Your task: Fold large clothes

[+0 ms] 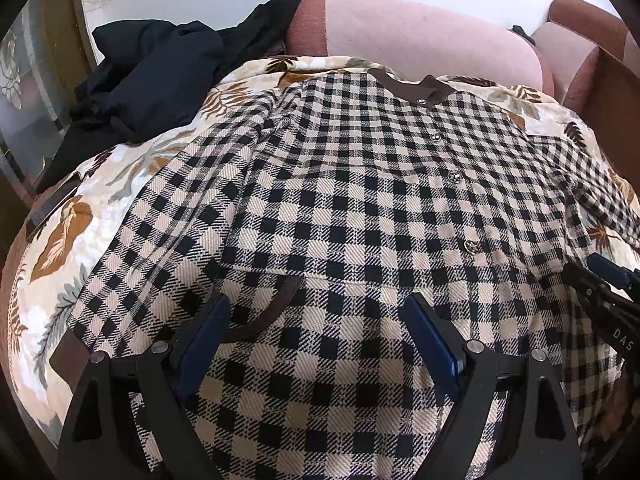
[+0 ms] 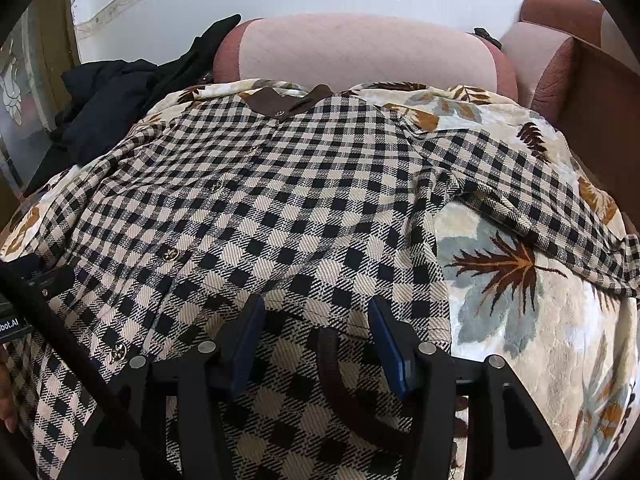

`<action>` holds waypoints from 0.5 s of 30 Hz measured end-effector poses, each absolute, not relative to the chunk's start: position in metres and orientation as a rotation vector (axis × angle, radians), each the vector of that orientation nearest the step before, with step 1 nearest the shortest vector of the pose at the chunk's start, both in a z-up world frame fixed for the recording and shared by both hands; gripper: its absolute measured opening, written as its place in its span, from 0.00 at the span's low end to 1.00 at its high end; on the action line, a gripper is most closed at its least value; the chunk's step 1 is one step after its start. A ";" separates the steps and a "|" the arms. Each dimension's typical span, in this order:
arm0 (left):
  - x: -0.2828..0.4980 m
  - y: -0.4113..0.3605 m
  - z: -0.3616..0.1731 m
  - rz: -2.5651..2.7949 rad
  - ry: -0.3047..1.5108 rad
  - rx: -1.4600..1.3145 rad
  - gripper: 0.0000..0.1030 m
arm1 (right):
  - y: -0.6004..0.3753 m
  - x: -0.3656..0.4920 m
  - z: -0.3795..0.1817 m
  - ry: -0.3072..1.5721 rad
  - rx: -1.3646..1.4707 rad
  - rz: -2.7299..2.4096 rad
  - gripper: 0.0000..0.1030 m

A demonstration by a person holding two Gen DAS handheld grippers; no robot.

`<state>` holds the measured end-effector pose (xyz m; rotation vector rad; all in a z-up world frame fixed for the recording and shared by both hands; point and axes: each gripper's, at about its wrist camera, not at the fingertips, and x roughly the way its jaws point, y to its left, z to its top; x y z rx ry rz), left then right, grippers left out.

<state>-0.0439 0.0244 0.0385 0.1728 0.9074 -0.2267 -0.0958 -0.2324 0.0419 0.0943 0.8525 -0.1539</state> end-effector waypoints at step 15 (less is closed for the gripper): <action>-0.043 0.026 0.035 -0.231 0.909 0.188 0.85 | -0.233 -0.096 0.039 0.856 0.078 -0.151 0.61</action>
